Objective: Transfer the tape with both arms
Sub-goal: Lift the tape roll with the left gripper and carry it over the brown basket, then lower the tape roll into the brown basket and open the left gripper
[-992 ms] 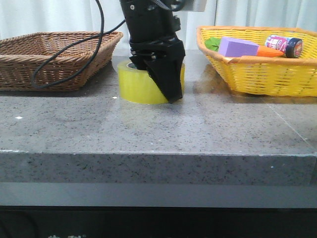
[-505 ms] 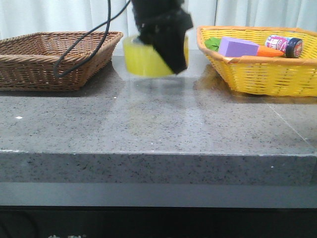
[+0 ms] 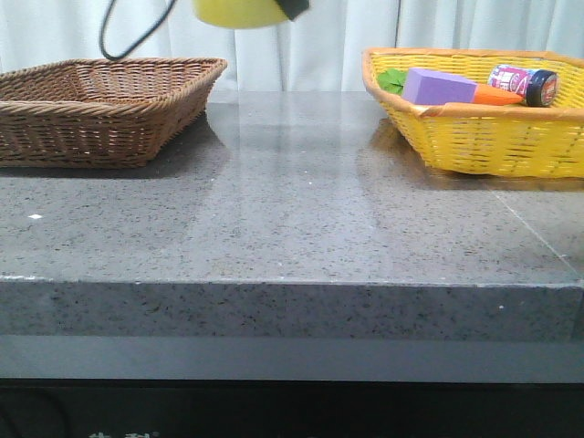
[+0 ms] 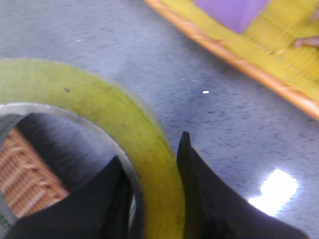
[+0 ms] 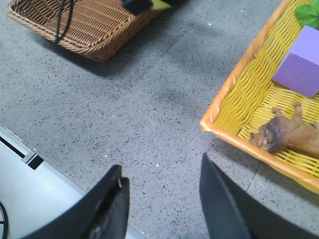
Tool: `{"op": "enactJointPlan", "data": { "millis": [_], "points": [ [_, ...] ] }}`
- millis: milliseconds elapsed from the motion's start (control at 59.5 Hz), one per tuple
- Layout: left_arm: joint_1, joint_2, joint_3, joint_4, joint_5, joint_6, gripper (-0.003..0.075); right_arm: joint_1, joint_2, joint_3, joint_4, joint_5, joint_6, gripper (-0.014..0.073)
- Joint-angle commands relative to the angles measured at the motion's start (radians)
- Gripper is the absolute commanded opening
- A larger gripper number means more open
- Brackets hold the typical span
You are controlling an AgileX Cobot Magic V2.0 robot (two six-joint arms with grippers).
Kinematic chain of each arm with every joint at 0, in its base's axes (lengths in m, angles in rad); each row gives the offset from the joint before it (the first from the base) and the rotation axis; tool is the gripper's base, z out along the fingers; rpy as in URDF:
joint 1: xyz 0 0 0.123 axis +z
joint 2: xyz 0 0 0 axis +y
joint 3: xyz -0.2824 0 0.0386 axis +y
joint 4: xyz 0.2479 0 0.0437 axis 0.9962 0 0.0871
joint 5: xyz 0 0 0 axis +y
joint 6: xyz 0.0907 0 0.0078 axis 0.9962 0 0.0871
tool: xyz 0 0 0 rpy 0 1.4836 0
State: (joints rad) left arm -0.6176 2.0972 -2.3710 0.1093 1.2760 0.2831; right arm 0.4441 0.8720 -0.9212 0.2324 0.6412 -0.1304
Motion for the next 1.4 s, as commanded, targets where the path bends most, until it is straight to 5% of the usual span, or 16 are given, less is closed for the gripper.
{"op": "enactJointPlan", "data": {
  "millis": [0,673,791,976,1379],
  "points": [
    [0.033,-0.082,-0.036,0.033,0.008,-0.028,0.0117,-0.003,-0.003,-0.025,0.014,-0.072,-0.001,0.0358],
    [0.336,-0.082,0.223,0.013,-0.048,-0.144,0.0125,-0.003,-0.003,-0.025,0.014,-0.072,-0.001,0.0358],
    [0.345,-0.082,0.25,-0.046,-0.056,-0.137,0.0223,-0.003,-0.003,-0.025,0.014,-0.072,-0.001,0.0358],
    [0.345,-0.082,0.254,-0.081,-0.065,-0.136,0.0483,-0.003,-0.003,-0.025,0.014,-0.072,-0.001,0.0358],
    [0.345,-0.096,0.196,-0.092,0.008,-0.146,0.0491,-0.003,-0.003,-0.025,0.014,-0.072,-0.001,0.0358]
  ]
}}
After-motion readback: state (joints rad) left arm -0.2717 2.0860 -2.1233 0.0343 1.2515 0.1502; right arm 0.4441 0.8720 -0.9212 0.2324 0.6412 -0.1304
